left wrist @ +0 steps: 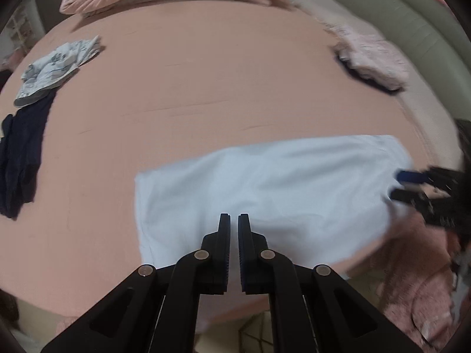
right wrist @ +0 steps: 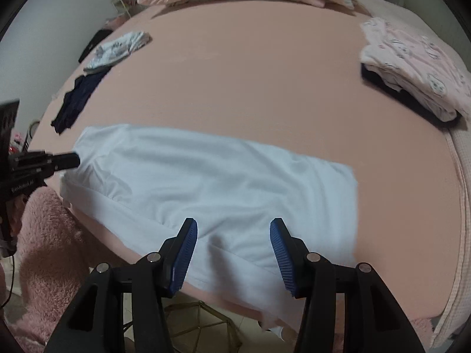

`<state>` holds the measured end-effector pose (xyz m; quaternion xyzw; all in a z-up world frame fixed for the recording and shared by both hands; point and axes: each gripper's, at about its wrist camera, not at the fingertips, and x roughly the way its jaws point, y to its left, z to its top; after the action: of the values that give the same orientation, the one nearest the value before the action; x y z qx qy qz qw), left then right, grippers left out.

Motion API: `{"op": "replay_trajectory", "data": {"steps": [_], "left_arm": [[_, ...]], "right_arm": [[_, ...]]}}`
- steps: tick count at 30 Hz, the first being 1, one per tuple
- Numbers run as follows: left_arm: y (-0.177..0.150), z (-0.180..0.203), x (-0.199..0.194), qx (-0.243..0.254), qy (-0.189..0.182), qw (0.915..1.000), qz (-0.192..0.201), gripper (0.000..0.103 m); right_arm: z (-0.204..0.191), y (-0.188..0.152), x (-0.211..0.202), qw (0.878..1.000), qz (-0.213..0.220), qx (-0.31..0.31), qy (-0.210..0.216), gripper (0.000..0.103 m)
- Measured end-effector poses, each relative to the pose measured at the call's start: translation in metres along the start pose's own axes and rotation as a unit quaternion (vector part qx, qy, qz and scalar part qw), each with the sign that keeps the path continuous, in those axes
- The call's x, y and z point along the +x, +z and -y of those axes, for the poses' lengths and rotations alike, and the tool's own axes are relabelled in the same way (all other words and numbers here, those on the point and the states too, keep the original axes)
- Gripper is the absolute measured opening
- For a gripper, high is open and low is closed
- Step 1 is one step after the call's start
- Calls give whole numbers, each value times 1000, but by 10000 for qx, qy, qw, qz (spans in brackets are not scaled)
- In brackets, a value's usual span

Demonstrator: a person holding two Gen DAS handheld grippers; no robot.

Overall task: Fold clothes
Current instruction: 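Press the folded shirt flat and open the left gripper, then close both grippers on the end of the folded white shirt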

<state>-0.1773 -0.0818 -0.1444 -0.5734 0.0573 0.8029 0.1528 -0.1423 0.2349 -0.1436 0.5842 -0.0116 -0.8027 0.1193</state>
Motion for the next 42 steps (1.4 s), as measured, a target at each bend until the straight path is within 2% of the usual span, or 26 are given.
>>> {"op": "replay_trajectory", "data": {"steps": [3,6,7,8,12,14,16,18,19,23,27,29,31,33,34,36,40,42], "left_arm": [[-2,-35,7,-429,582,9971,-241,4],[-10,-67,0,-892,1165,9883,-406,4],[-12,-68,-8,-889,1149,9890,-289,4],[-14,-64,-16,-842,981,9915,-135,4],[-13,-22,-30,-487,-52,9985,244,4],[-11,-1,-27,-265,-535,9978,281,5],[-5,19,-12,-43,-498,9985,232,13],[-5,28,5,149,-345,9992,130,32],[-6,27,12,166,-301,9994,54,35],[-11,7,13,103,-177,9998,30,36],[-15,-21,3,94,429,9990,-60,36],[-16,-38,-7,-182,292,9994,-3,36],[-16,-48,-23,-458,-13,9987,238,36],[-14,-45,-31,-531,-223,9975,406,36],[-11,-39,-31,-546,-297,9970,454,36],[-5,-25,-26,-481,-390,9972,430,36],[-5,1,-16,-225,-413,9985,273,36],[-7,5,-10,-217,-446,9986,201,36]], "right_arm": [[3,-9,9,9997,-175,-69,-127,51],[15,-20,-3,9997,-221,2,-40,51],[18,-23,-10,9998,-168,37,-35,51],[21,-26,-18,9999,-86,74,-38,51],[30,-27,-39,9979,506,394,-105,53],[29,-22,-32,9972,554,492,-135,54],[25,-17,-22,9971,540,514,-172,54],[18,-17,-11,9977,507,378,-237,54],[13,-19,-7,9981,443,330,-284,54],[7,-32,0,9975,377,187,-574,54],[20,-42,-11,9979,253,242,-537,54],[33,-45,-22,9966,285,479,-604,54],[47,-48,-37,9939,480,844,-514,54],[64,-53,-41,9891,582,1318,-299,60],[72,-55,-42,9856,624,1562,-180,65],[85,-59,-40,9794,616,1923,-17,66],[86,-64,-19,9778,286,2074,31,66],[87,-68,-15,9760,271,2159,-2,66]]}}
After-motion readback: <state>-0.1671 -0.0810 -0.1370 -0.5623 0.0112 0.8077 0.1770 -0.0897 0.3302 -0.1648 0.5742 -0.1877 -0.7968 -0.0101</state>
